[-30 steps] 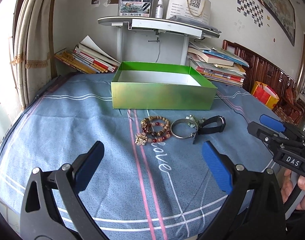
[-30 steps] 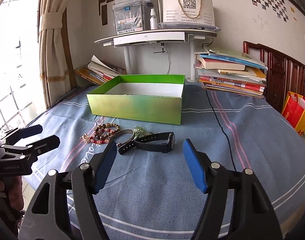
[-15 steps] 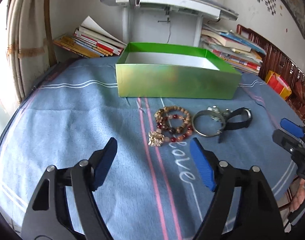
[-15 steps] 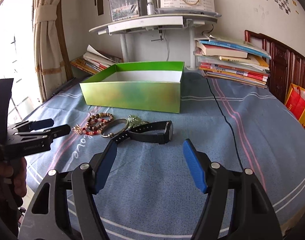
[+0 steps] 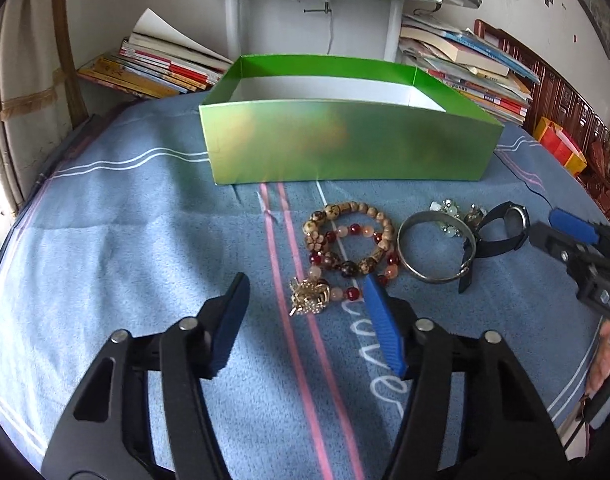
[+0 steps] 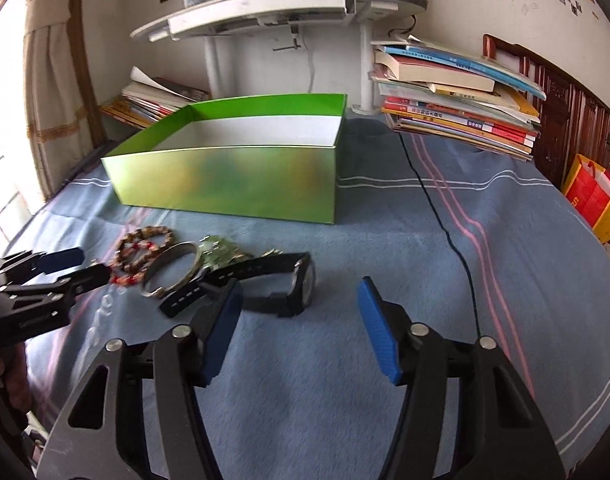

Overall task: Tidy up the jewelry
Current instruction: 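Move the left tool to the gold charm while the right tool approaches the black-strap watch, then close the left tool on the gold charm while the right tool lifts the black-strap watch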

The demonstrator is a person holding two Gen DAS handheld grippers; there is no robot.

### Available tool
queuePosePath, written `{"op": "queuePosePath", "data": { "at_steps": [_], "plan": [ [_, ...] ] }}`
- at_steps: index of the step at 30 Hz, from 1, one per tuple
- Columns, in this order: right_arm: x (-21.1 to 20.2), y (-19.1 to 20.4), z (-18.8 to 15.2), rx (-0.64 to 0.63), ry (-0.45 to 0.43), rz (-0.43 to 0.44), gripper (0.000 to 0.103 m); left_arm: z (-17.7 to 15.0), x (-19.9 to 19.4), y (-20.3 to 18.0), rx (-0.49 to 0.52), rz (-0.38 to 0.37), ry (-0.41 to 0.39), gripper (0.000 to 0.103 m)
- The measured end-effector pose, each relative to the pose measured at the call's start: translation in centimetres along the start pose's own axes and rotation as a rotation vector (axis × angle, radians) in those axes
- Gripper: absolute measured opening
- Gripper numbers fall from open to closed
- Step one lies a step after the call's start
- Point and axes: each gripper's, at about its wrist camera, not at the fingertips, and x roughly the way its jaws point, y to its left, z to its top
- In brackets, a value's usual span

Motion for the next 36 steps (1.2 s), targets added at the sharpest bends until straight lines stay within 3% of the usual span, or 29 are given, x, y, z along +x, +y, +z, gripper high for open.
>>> {"op": "queuePosePath", "data": {
  "at_steps": [5,8,10,12,18,29,36],
  "plan": [
    [1.7,-0.6,0.7,0.024,0.032,-0.009,0.047,0.2,0.9,0.1,-0.004,-0.032,0.038,0.047],
    [3.0,-1.0,0.9,0.056,0.096,0.032,0.027,0.3,1.1,0.3,-0.017,-0.042,0.040,0.043],
    [3.0,-0.9,0.7,0.052,0.098,0.041,0.015,0.2,1.1,0.5,-0.032,-0.037,0.037,0.022],
    [2.6,-0.7,0.6,0.040,0.084,0.036,0.008,0.1,1.0,0.7,-0.042,-0.047,0.033,0.022],
    [0.8,-0.9,0.3,0.048,0.033,0.052,0.008,-0.4,-1.0,1.1,-0.071,-0.056,-0.051,0.022],
    [-7.5,1.0,0.4,-0.017,-0.158,0.089,0.008,-1.0,-11.2,0.7,-0.085,-0.062,-0.253,0.022],
    [-10.4,2.0,-0.3,-0.038,-0.202,0.100,0.008,-1.8,-14.4,-0.5,-0.065,-0.057,-0.299,0.022]
  ]
}}
